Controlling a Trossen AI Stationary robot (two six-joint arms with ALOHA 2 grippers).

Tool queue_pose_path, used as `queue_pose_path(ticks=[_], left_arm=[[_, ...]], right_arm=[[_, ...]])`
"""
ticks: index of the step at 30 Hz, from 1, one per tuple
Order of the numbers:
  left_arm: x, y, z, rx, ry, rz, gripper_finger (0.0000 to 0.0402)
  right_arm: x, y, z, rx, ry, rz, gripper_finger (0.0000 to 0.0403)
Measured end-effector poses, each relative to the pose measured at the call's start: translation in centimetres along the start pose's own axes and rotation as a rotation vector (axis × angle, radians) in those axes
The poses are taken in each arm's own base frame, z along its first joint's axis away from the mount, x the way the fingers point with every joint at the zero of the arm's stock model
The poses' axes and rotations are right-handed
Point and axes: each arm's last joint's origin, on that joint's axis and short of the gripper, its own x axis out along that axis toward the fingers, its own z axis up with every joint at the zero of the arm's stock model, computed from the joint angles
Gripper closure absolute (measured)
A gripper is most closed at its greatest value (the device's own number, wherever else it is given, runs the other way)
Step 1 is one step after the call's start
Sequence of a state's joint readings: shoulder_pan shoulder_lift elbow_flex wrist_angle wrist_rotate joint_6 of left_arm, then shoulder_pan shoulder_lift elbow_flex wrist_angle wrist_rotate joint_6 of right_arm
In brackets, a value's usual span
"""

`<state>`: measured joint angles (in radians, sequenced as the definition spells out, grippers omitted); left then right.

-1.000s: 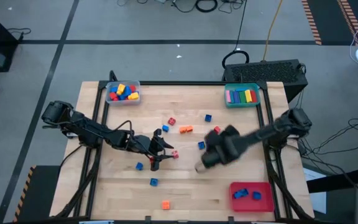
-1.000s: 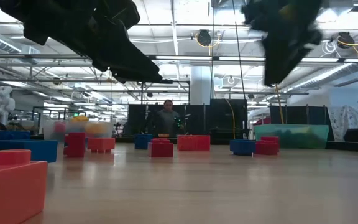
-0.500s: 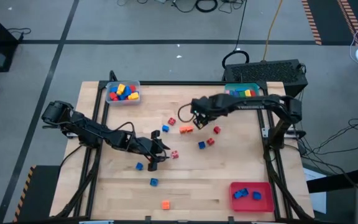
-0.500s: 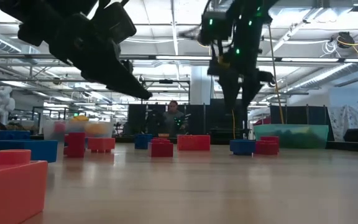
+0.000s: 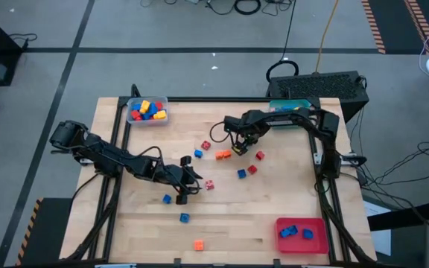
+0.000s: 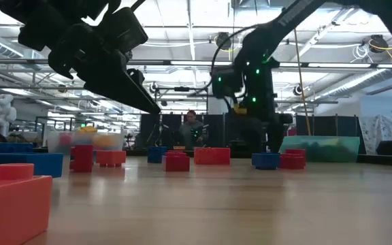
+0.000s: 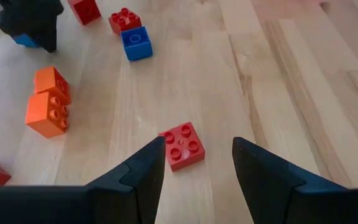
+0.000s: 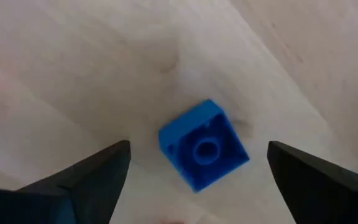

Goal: Sort blocks by size
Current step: Put the small blue game piece into the red bin

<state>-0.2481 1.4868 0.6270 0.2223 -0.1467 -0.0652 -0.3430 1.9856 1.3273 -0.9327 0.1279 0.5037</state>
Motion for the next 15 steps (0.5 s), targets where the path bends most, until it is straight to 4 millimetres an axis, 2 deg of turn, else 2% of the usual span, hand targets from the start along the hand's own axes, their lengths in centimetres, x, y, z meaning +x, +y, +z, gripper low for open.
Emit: queue_pose_path(ticks=[8, 15], left_arm=[[0.1, 0.7, 0.1, -0.013, -0.003, 0.022, 0.0212], [0.2, 1.5, 0.1, -0.011, -0.001, 0.044, 0.0212]], right_arm=[[0.3, -0.7, 0.8, -0.111, -0.011, 0.030, 0.0103], [0.4, -0.9, 0.7, -0.169, 0.016, 0.060, 0.0179]])
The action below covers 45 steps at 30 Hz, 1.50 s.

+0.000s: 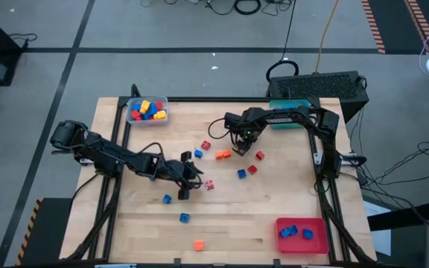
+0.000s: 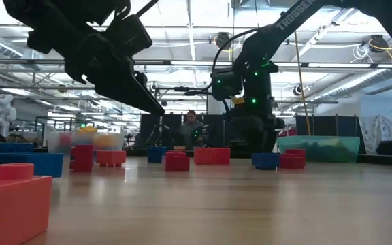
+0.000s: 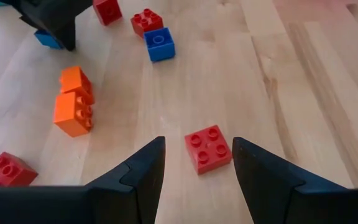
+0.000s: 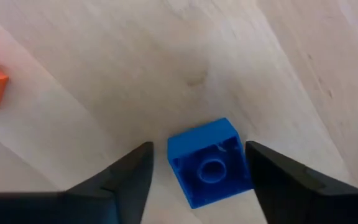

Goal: Sort blocks by size
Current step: Put the small blue game piece into the red bin

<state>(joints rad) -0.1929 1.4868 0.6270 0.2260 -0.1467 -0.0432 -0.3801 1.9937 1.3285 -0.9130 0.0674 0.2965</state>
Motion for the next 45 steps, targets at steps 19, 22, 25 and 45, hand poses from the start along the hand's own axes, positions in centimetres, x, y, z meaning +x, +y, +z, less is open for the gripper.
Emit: queue_pose_path(ticks=[19, 22, 25, 45], left_arm=[[0.0, 0.1, -0.1, 0.023, 0.011, 0.003, 0.0212], [0.0, 0.1, -0.1, 0.024, 0.010, 0.003, 0.0212], [0.0, 0.1, -0.1, 0.023, 0.010, 0.003, 0.0212], [0.0, 0.1, -0.1, 0.021, 0.007, 0.003, 0.0212]], right_arm=[[-6.4, 4.7, -5.5, -0.093, -0.008, -0.010, 0.0276], [-8.4, 6.2, -7.6, -0.104, -0.039, 0.012, 0.0280], [-10.2, 7.3, -9.9, -0.096, -0.055, 0.018, 0.0281], [-13.6, 17.0, -28.8, 0.053, -0.018, 0.146, 0.0281]])
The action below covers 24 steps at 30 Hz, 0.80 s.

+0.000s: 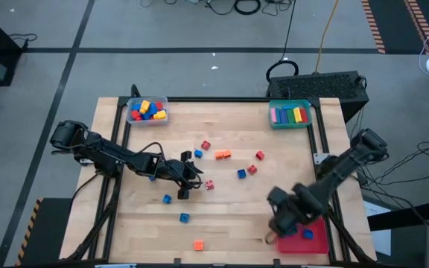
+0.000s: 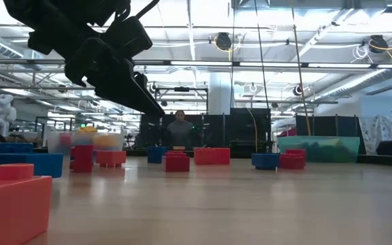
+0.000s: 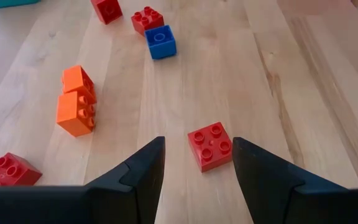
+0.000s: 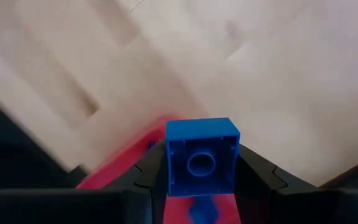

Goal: Sort blocks by size
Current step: Put the small blue game piece into the red bin

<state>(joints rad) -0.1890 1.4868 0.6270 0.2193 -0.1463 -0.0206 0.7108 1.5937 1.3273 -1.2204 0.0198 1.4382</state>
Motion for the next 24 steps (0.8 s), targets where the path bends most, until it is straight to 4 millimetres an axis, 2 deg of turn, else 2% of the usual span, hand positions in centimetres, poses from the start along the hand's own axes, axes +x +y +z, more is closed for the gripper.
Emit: queue_pose_path(ticks=[4, 9, 16, 20, 24], left_arm=[[0.0, 0.0, 0.1, -0.002, -0.013, 0.000, 0.0212], [0.0, 0.0, 0.2, -0.026, -0.018, -0.001, 0.0212], [0.0, 0.0, 0.2, -0.054, -0.018, -0.001, 0.0212], [0.0, -0.1, 0.2, -0.075, -0.018, -0.004, 0.0212], [0.0, -0.2, 0.1, -0.092, -0.014, -0.009, 0.0212]], right_arm=[[0.6, 1.4, -2.9, 0.046, 0.007, 0.059, 0.0281], [3.0, 2.7, -4.7, 0.064, 0.020, 0.016, 0.0281], [6.1, 3.7, -5.1, 0.046, 0.062, -0.088, 0.0268], [6.9, 4.0, -5.3, 0.037, 0.109, -0.101, 0.0266], [7.1, 4.6, -5.7, 0.047, 0.116, -0.044, 0.0260]])
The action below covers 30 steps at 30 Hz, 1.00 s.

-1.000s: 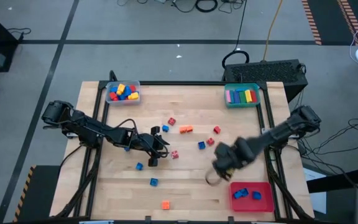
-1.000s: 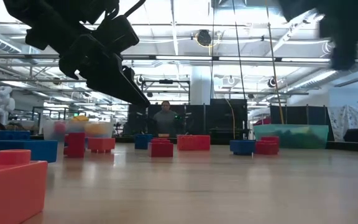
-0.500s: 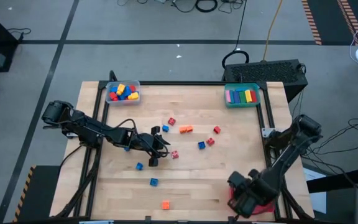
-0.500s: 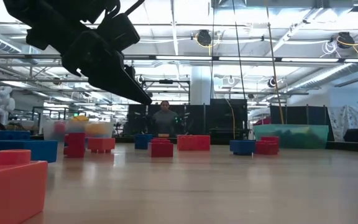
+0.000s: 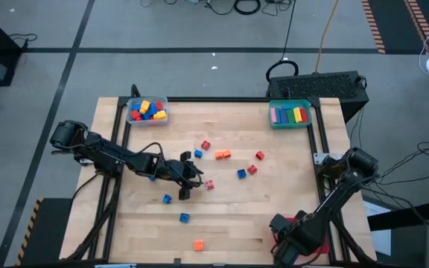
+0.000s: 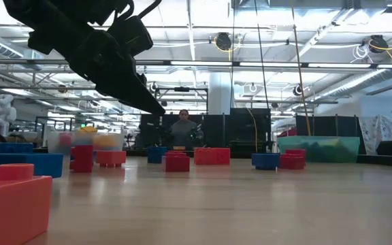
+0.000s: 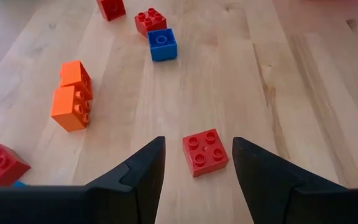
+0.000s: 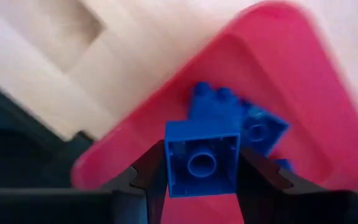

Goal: Sort blocks by size
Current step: Put the small blue game piece into the red bin, then put the small red game piece into the red bin

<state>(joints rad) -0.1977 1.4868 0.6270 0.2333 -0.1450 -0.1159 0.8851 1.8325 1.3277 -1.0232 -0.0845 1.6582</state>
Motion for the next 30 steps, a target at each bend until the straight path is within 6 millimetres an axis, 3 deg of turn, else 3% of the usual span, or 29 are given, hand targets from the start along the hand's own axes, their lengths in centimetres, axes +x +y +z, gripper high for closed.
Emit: queue_pose_path(ticks=[7, 12, 20, 25, 30], left_arm=[[0.0, -0.1, 0.0, -0.059, -0.002, -0.007, 0.0212], [0.0, -0.3, -0.1, -0.056, 0.007, -0.012, 0.0212], [-0.5, -1.0, -0.3, -0.058, 0.025, 0.005, 0.0212], [-1.8, -1.7, -0.2, -0.042, 0.030, 0.061, 0.0212], [-3.6, -2.7, -0.1, -0.033, 0.022, 0.109, 0.0212]], right_arm=[[-0.1, 0.3, -0.3, -0.007, 0.003, 0.036, 0.0217], [-0.6, -0.7, -0.2, 0.048, -0.004, -0.036, 0.0177], [-5.0, -1.9, 0.6, 0.031, -0.239, 0.084, 0.0160], [-7.2, -1.8, 3.3, -0.065, -0.470, 0.123, 0.0166], [-6.8, -1.2, 9.0, -0.047, -0.590, 0.071, 0.0167]])
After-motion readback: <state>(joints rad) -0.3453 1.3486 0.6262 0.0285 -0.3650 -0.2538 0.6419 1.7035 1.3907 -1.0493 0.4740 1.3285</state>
